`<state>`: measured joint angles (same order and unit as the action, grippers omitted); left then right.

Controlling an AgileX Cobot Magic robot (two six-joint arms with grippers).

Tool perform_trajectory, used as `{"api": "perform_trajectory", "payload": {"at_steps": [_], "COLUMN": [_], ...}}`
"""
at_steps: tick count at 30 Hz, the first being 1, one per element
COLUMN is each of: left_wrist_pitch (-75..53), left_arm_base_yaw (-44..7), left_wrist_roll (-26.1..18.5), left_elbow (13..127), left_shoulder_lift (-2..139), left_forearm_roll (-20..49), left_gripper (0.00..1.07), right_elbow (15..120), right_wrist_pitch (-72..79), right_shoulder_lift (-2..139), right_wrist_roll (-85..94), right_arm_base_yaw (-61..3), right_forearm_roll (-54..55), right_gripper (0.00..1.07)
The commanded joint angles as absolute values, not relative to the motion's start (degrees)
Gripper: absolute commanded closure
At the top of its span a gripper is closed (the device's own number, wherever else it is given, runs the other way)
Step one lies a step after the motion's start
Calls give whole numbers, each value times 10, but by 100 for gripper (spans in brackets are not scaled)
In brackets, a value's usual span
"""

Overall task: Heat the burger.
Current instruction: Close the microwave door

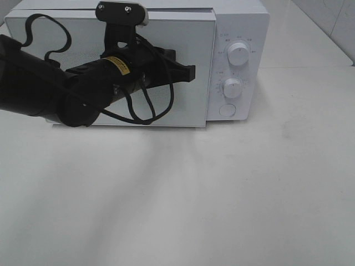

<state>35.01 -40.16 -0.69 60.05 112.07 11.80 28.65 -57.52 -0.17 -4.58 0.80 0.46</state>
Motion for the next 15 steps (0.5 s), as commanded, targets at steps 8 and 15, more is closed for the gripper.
{"api": "perform_trajectory", "payload": {"at_steps": [8, 15], "left_wrist_pitch": [356, 332], "left_arm_base_yaw": [-388, -384], "left_wrist_roll": [-21, -22], "left_elbow": [689, 707], "left_shoulder_lift": [1159, 1160], "left_forearm_roll": [171, 170], "left_gripper": [107, 107], "right_elbow": [285, 285], "right_wrist_pitch": [-571, -571], "right_shoulder_lift": [-19, -19], "right_wrist_roll": [-42, -42], "right_arm_base_yaw": [10, 10], "right_forearm_roll": [7, 7], "right_gripper": [32, 32]}}
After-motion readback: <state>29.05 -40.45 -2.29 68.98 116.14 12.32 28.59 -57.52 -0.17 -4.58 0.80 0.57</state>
